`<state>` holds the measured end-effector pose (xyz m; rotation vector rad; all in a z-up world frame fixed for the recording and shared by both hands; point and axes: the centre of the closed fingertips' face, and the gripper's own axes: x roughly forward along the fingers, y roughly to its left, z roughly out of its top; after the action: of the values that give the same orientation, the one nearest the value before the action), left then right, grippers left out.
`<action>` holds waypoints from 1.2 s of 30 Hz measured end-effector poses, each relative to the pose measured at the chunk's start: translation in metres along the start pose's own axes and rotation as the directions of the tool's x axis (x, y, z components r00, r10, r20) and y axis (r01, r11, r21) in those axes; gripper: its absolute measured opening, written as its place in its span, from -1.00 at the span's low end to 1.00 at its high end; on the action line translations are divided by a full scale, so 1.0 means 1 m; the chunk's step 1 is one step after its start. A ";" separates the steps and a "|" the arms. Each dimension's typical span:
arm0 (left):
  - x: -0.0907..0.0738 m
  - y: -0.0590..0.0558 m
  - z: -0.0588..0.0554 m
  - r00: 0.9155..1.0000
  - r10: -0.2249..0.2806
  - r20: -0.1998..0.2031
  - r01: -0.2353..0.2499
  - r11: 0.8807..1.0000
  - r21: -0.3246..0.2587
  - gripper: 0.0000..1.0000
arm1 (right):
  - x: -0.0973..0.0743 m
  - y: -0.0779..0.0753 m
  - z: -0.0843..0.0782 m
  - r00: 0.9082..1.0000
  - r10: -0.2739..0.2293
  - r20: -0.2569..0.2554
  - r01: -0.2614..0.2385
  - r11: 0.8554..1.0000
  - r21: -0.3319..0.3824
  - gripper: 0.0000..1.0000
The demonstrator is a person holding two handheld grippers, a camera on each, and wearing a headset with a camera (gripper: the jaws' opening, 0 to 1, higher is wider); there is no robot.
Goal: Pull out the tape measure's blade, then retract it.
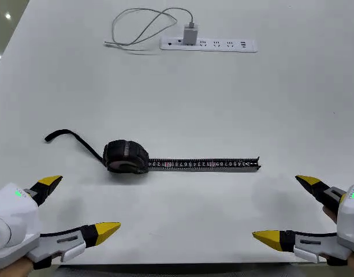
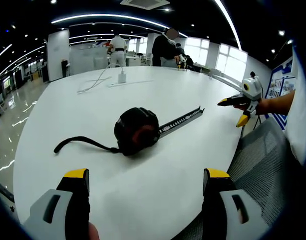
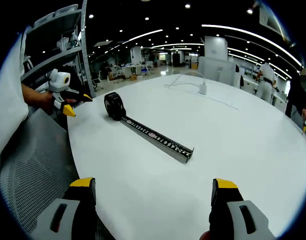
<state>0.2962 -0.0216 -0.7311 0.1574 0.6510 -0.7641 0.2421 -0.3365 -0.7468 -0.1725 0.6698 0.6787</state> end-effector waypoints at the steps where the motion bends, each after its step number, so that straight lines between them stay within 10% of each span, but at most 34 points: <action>1: 0.003 -0.001 0.003 1.000 0.000 0.006 0.000 1.000 -0.007 0.86 | 0.000 0.000 0.000 1.000 0.002 -0.001 -0.002 1.000 0.000 0.91; 36: 0.063 0.001 0.043 0.998 0.057 0.010 -0.056 0.995 -0.078 0.75 | 0.011 -0.017 0.009 1.000 0.003 0.007 -0.003 1.000 -0.016 0.88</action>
<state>0.3516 -0.0738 -0.7349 0.0991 0.6611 -0.6842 0.2638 -0.3406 -0.7478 -0.1837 0.6583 0.6870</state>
